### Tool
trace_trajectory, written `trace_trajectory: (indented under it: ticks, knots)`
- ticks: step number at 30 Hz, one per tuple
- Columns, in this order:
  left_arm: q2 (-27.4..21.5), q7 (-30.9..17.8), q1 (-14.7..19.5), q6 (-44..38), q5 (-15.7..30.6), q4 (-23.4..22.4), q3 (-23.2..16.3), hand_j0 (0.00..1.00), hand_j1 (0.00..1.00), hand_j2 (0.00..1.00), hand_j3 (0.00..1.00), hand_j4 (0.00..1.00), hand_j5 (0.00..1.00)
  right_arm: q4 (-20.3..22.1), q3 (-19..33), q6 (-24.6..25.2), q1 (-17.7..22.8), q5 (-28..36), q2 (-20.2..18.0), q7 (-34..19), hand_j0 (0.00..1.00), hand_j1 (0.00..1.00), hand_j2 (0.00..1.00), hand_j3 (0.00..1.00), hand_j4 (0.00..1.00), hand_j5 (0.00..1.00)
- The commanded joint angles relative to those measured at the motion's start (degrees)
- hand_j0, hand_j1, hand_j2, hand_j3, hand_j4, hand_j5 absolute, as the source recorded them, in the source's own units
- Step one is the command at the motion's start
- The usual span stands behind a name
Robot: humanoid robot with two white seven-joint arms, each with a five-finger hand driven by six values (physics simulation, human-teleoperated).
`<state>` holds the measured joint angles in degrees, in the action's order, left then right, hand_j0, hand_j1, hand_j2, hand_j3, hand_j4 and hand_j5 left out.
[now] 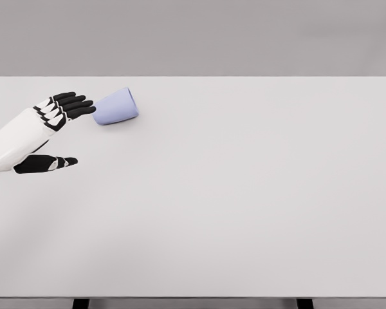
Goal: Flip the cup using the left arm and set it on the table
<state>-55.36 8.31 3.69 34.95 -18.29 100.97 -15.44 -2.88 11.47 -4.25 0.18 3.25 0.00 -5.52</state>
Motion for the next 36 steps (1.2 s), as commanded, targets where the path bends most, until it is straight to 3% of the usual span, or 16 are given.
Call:
trace_trajectory:
  ticks: [1, 10, 13, 20, 25, 26, 27, 28, 30, 33, 36]
  knots:
    - [-0.1, 0.0, 0.0, 0.0, 0.4, 0.0, 0.2, 1.00, 1.00, 1.00, 1.00, 1.00, 1.00, 0.1, 0.1, 0.0, 0.0, 0.0, 0.0, 0.0, 1.00, 1.00, 1.00, 1.00, 1.00, 1.00]
    - [-0.2, 0.0, 0.6, 0.0, -0.4, 0.0, 0.3, 1.00, 1.00, 1.00, 1.00, 1.00, 1.00, -0.2, 0.0, 0.0, 0.1, 0.0, 0.0, 0.0, 1.00, 1.00, 1.00, 1.00, 1.00, 1.00]
    - [2.4, 0.0, -0.2, 0.0, -0.4, -0.4, 5.0, 1.00, 1.00, 1.00, 1.00, 1.00, 1.00, -0.2, 0.0, 0.0, 0.1, 0.0, 0.0, 0.0, 1.00, 1.00, 1.00, 1.00, 1.00, 1.00]
    - [2.2, 0.1, 0.2, 0.0, -1.2, -0.7, 4.9, 1.00, 1.00, 1.00, 1.00, 1.00, 1.00, -0.2, 0.0, 0.0, 0.1, 0.0, 0.0, 0.0, 1.00, 1.00, 1.00, 1.00, 1.00, 1.00]
    - [5.5, -0.5, 1.7, 0.0, -4.6, -2.5, 4.2, 1.00, 1.00, 1.00, 1.00, 1.00, 1.00, -0.2, 0.0, 0.1, 0.1, 0.0, 0.0, 0.0, 1.00, 1.00, 1.00, 1.00, 1.00, 1.00]
    - [5.5, -3.9, 2.1, 0.0, -4.6, -2.7, 4.0, 1.00, 1.00, 1.00, 1.00, 1.00, 1.00, -0.2, 0.0, 0.0, 0.1, 0.0, 0.0, 0.0, 1.00, 1.00, 1.00, 1.00, 1.00, 1.00]
    - [5.8, -10.8, 3.3, 0.0, -4.2, -3.0, 4.0, 1.00, 1.00, 1.00, 1.00, 1.00, 1.00, -0.2, 0.0, 0.1, 0.1, 0.0, 0.0, 0.0, 1.00, 1.00, 1.00, 1.00, 1.00, 1.00]
    - [9.1, -24.1, 6.8, -2.7, -2.8, -3.5, 4.7, 1.00, 1.00, 1.00, 1.00, 1.00, 1.00, -0.2, 0.0, 0.0, 0.1, 0.0, 0.0, 0.0, 1.00, 1.00, 1.00, 1.00, 1.00, 1.00]
    - [13.9, -41.6, 12.3, -12.3, 1.2, -6.9, 4.7, 1.00, 1.00, 1.00, 1.00, 1.00, 1.00, -0.2, 0.0, 0.0, 0.1, 0.0, 0.0, 0.0, 1.00, 1.00, 1.00, 1.00, 1.00, 1.00]
    - [15.9, -43.3, 18.8, -31.0, 3.9, -7.8, 4.5, 1.00, 1.00, 1.00, 1.00, 1.00, 1.00, -0.2, 0.0, 0.0, 0.1, 0.0, 0.0, 0.0, 1.00, 1.00, 1.00, 1.00, 1.00, 1.00]
    - [18.4, -43.3, 23.1, -40.9, 4.2, -8.6, 4.1, 1.00, 1.00, 1.00, 1.00, 1.00, 1.00, -0.2, 0.0, 0.1, 0.1, 0.0, 0.0, 0.0, 1.00, 1.00, 1.00, 1.00, 1.00, 1.00]
